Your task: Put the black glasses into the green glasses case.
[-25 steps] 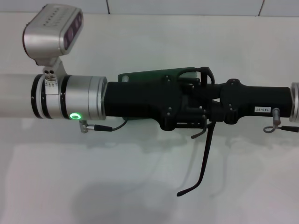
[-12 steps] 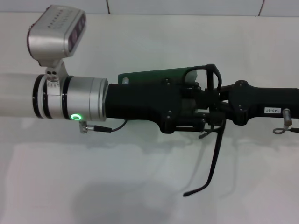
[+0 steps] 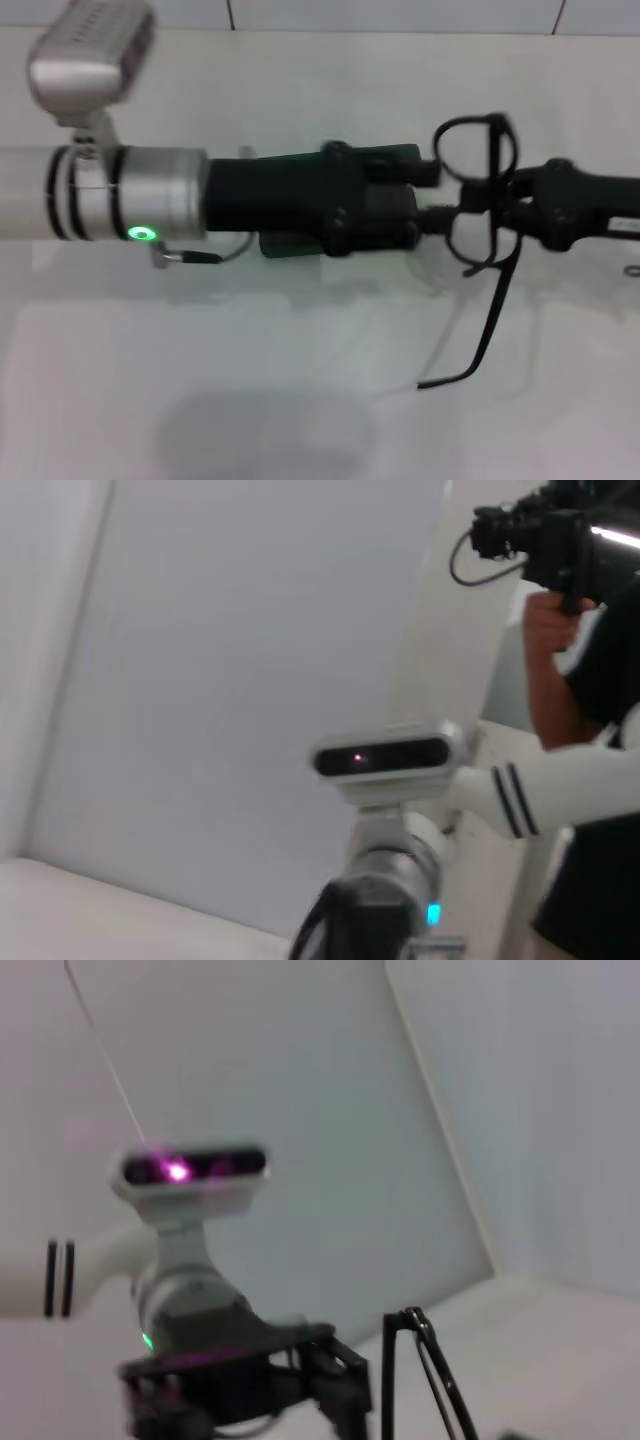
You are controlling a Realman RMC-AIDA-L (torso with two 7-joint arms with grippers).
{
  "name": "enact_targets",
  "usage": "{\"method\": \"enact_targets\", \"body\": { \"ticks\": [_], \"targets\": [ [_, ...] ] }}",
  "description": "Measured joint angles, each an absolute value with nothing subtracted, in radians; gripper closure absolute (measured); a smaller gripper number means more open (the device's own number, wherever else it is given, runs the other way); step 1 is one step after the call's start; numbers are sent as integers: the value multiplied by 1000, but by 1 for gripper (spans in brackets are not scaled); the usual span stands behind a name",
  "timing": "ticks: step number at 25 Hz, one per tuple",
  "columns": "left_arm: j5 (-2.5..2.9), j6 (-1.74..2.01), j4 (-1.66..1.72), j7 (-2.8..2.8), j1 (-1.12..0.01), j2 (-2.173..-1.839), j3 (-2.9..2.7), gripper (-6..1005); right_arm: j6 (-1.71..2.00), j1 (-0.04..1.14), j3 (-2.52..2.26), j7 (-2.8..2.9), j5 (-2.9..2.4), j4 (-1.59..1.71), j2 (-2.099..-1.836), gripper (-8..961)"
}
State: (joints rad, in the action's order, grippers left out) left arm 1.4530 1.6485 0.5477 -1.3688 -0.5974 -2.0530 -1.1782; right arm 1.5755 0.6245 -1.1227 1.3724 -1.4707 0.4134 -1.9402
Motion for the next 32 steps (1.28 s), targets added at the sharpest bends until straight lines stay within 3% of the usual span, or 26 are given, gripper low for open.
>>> {"method": "enact_targets", "body": {
  "ticks": [6,12,15,21,32],
  "targets": [
    [1563,1581,540,-1369,-580,-2033,-1137,412,1746,582,-983,1326,-1462,480,-1941,848],
    [1716,1581,548,-1365,-622,-2085,-1152,411,1769,584,-809,1320,-1458,516,-2002,848],
    [1687,1592,536,-1364,-657,-2095,-1228,411,1671,603,-803,1313,-1454,501,-2023,848],
    [1499,1621,537,-1348,-672,-2093,-1326,411,1550,667,-885,1312,-1455,410,-2023,848],
    [1429,1676,545,-1335,-670,-2085,-1319,411,1500,671,-1112,1315,-1462,416,-2014,848]
  ]
}}
